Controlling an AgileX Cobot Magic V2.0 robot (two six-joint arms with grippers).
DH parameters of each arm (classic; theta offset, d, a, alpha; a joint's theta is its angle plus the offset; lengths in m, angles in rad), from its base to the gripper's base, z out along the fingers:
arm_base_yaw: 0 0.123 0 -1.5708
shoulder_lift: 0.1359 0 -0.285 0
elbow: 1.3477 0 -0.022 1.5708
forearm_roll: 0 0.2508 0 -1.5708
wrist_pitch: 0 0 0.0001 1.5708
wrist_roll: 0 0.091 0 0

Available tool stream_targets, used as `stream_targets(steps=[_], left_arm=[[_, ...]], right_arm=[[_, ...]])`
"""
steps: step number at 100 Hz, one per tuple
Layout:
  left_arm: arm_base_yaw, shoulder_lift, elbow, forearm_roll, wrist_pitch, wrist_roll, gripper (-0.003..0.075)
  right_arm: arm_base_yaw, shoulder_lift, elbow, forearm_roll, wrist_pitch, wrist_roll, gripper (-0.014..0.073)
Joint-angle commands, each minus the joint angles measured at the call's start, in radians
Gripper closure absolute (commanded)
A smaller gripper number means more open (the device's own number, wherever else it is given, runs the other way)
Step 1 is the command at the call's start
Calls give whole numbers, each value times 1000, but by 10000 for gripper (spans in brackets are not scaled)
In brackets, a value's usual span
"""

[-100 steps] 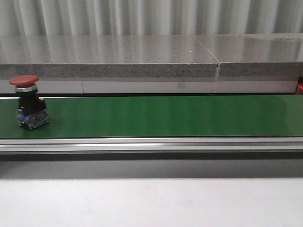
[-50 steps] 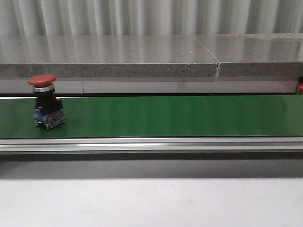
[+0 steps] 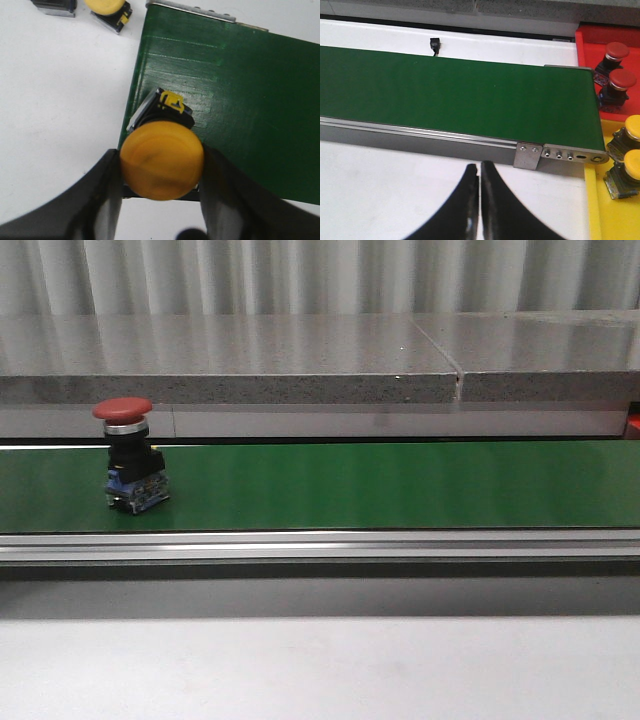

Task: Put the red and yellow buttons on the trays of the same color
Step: 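Set the yellow button on the belt and open the left gripper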

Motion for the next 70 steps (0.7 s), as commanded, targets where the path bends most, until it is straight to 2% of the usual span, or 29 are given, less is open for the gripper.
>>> stream_targets(steps=[1,55,65,70], left_arm=[[-14,-16,-33,-13,-34,-8,566],[-16,49,-33,-15,-26,-8,565],[-16,49,-33,-15,-26,-8,548],[-16,49,-33,-15,-26,-8,516]], right_arm=[[-1,10,-23,4,-69,-4,571],[-1,10,-23,4,-69,-4,571],[-1,10,-23,4,-69,-4,571],[-1,10,-23,4,-69,-4,571]])
